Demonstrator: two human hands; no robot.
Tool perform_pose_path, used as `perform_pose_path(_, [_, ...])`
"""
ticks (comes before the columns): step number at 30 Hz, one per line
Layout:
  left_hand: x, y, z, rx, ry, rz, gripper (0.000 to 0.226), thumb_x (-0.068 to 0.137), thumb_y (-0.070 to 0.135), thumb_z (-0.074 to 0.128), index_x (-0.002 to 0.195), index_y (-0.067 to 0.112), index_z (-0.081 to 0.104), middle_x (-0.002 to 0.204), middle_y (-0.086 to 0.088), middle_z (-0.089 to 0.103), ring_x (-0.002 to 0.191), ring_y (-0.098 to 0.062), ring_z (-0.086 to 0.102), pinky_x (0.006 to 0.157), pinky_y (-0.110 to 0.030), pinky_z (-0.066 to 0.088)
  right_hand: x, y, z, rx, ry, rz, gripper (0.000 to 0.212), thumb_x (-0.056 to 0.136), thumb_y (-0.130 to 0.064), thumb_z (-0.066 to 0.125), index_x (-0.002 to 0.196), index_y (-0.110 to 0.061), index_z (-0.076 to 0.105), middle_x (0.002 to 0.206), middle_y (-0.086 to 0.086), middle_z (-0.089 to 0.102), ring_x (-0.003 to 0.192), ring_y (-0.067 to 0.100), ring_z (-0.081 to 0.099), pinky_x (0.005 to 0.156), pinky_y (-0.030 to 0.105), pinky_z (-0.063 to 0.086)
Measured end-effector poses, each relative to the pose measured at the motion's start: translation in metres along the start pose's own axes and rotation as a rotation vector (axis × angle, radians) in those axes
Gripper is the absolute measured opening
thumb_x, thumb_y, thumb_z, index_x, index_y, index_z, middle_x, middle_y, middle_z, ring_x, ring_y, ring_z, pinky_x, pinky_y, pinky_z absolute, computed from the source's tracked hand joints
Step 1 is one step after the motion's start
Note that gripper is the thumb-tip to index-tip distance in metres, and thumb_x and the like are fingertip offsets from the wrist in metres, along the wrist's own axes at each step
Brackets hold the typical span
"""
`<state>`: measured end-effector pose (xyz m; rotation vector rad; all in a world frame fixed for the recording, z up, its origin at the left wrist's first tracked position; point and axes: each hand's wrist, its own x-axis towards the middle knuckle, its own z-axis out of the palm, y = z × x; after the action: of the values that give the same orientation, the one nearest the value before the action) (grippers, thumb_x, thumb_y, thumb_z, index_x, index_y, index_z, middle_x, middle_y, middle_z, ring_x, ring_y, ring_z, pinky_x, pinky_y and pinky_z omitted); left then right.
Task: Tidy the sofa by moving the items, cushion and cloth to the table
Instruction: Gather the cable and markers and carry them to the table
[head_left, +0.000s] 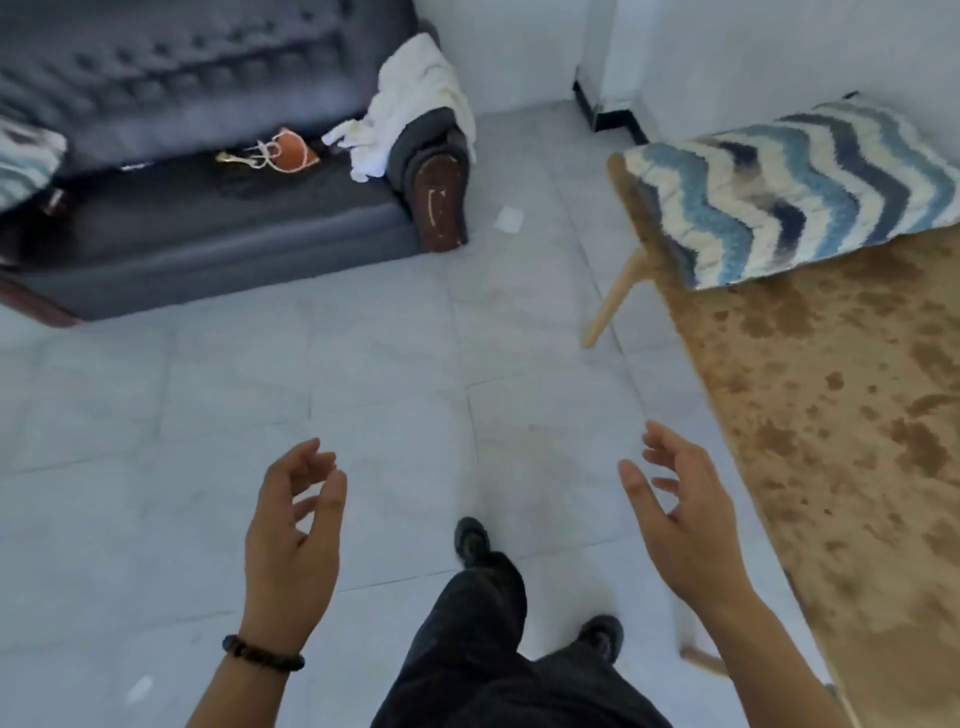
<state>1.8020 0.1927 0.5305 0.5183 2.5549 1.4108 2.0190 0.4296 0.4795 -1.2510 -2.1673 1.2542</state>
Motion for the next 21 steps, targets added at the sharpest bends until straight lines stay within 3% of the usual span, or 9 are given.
perform_pose_path(3, [0.005,-0.041,-0.054,-0.022,0.173,-0.084,0.028,0.095,0.022,0.055,0.122,0.025,0.051,0.114,0.012,0.063,0.1,0.01,0.057,0.078,-0.002,0.045,0.022,-0.05,0.057,-0.053,-0.119,-0.13,0.051,0.092,-0.043,0.058,0.139,-0.025,0.049,0.125,-0.013,0.054,0.114,-0.007,0.053,0.088,0.017,0.045])
perform_pose_path(6, [0.021,-0.085,-0.106,-0.044,0.275,-0.18,0.028,0.095,0.023,0.055,0.122,0.026,0.051,0.115,0.008,0.063,0.103,0.007,0.057,0.076,-0.011,0.047,0.042,-0.1,0.124,-0.09,-0.19,-0.225,0.049,0.093,-0.041,0.058,0.138,-0.026,0.049,0.127,-0.01,0.055,0.112,-0.006,0.053,0.088,0.017,0.046])
perform_pose_path(12, [0.072,-0.155,-0.203,-0.049,0.451,-0.292,0.032,0.094,0.024,0.057,0.125,0.022,0.051,0.115,0.005,0.064,0.105,-0.003,0.06,0.079,-0.017,0.045,0.066,-0.193,0.256,-0.149,-0.371,-0.36,0.05,0.093,-0.04,0.06,0.14,-0.032,0.044,0.131,-0.012,0.051,0.114,0.0,0.054,0.095,0.031,0.052])
perform_pose_path(16, [0.114,-0.178,-0.242,-0.062,0.482,-0.334,0.032,0.093,0.021,0.06,0.124,0.022,0.052,0.113,0.008,0.064,0.104,0.001,0.06,0.076,-0.011,0.048,0.084,-0.238,0.316,-0.161,-0.437,-0.399,0.056,0.092,-0.042,0.062,0.143,-0.034,0.041,0.132,-0.015,0.048,0.115,0.001,0.053,0.093,0.027,0.049])
perform_pose_path(21, [0.198,-0.214,-0.258,-0.082,0.427,-0.371,0.032,0.092,0.017,0.062,0.122,0.024,0.052,0.113,0.009,0.064,0.103,0.002,0.06,0.075,-0.007,0.049,0.133,-0.275,0.391,-0.123,-0.443,-0.362,0.055,0.091,-0.042,0.063,0.142,-0.036,0.041,0.129,-0.019,0.047,0.116,-0.01,0.049,0.09,0.021,0.046])
